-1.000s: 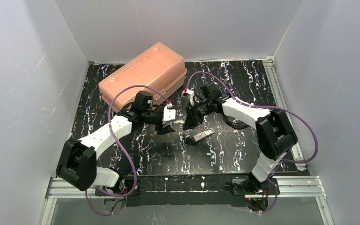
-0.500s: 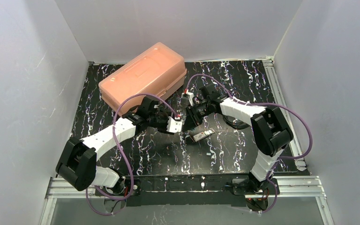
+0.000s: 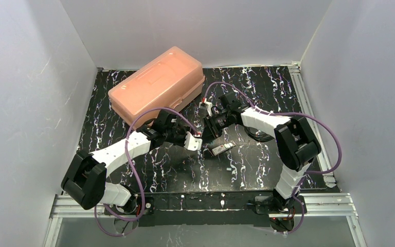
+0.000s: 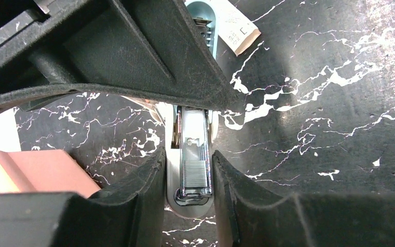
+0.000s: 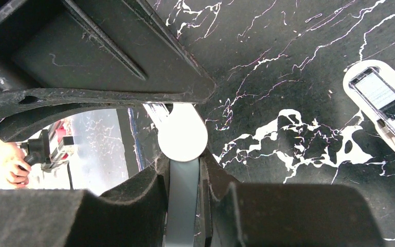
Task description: Load the staples into the stapler
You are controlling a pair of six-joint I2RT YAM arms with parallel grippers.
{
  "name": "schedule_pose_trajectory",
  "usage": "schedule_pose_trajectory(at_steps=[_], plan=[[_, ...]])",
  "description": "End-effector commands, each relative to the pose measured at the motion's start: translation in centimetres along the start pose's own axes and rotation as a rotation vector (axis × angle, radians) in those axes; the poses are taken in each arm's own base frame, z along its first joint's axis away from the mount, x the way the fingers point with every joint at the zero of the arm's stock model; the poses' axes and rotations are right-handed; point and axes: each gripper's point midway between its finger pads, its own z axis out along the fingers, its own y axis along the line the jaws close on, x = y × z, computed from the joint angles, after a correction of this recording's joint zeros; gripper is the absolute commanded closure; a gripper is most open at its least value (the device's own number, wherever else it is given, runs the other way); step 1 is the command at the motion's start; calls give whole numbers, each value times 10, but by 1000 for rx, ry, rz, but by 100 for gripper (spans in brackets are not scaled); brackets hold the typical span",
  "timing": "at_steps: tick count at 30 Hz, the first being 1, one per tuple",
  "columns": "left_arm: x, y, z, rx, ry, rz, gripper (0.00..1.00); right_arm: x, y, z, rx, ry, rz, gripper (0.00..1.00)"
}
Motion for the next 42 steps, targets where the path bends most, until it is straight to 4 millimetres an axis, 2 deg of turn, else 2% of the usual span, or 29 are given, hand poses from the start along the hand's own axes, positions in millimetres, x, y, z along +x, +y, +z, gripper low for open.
schedule_pose_trajectory(at_steps=[1,6,11,14,18,22,26,32,42], plan=[[-2,-13,4,33,-7,-48,100,-8,2,-4,-16,-15,-39,82],[-7,-25,9,33,-55,-214,100,-20,1,-26,31,-38,-141,58],[-18,-30,16,25,-133,-394,100,-32,11,-48,54,-71,-221,32],[-21,-32,20,30,-153,-493,100,-31,13,-60,60,-74,-240,26],[-20,-34,29,10,-172,-607,100,-25,11,-77,96,-81,-275,23],[-11,-41,41,2,-149,-701,100,-9,10,-87,104,-42,-321,21],[-10,-47,49,12,-148,-807,100,1,13,-90,100,-37,-391,18],[-7,-62,60,54,-154,-899,100,5,7,-91,152,-72,-507,17],[12,-81,76,66,-60,-926,98,27,-11,-88,202,-30,-515,20]])
